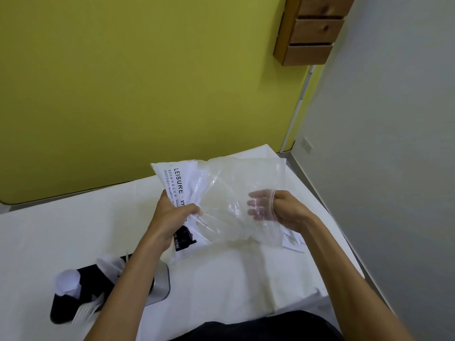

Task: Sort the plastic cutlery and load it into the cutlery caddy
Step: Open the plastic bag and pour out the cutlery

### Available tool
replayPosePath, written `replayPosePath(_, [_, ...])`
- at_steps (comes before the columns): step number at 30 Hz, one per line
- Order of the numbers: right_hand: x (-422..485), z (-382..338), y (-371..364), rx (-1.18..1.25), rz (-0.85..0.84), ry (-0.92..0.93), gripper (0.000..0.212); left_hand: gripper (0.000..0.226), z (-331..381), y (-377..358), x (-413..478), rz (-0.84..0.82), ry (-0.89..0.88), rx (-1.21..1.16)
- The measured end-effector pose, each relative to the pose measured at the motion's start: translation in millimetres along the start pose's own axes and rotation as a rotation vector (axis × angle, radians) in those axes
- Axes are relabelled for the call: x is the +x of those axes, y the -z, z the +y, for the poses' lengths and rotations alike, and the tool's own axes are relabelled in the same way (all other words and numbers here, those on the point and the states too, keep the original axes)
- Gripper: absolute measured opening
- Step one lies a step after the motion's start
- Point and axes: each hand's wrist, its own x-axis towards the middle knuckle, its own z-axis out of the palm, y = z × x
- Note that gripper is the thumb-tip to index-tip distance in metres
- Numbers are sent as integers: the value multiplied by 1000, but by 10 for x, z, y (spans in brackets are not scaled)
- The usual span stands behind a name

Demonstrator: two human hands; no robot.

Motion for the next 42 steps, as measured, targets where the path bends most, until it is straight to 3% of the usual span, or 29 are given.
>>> replayPosePath(3, [88,100,-63,186,-268,-117,36,44,-20,-89,-65,-95,-23,-60])
replayPosePath(6, [157,229,-185,204,-349,-160,57,22,21,-174,-131,-226,34,-170])
replayPosePath(10, [190,395,-259,115,-498,-195,94,32,40,-180,-158,-262,141,-212])
replayPosePath(14, [207,587,-329,227,-523,-289,54,43,23,-188,-179,-289,215,-210])
replayPosePath(17, [135,570,-399,140,-283,-315,34,41,21,-226,-194,-326,203,-168])
replayPosePath(21, [127,608,-453,132,-256,-262,63,28,33,-199,-181,-254,137,-69])
replayPosePath(24, [129,570,-547,237,-276,-227,31,18,-28,-191,-152,-166,111,-70])
replayPosePath(27, [339,695,-452,320,-234,-35,47,11,-91,-220,-163,-127,92,-155])
replayPosePath(29, [242,617,-617,392,-353,2,63,15,-116,-225,-169,-77,67,-169])
replayPosePath(33, [57,393,-746,427,-408,-81,48,23,-100,-199,-158,-7,-15,-121])
replayPosePath(35, [86,398,-739,398,-331,-72,46,16,-66,-198,-156,19,-78,-107])
replayPosePath(38, [0,319,-757,391,-419,-86,17,14,-29,-226,-156,27,-110,-133])
replayPosePath(40, [-29,318,-748,415,-442,-126,17,18,-39,-274,-182,16,-77,-154])
replayPosePath(42, [47,420,-768,443,-395,-132,35,20,-86,-339,-207,-3,-69,-144])
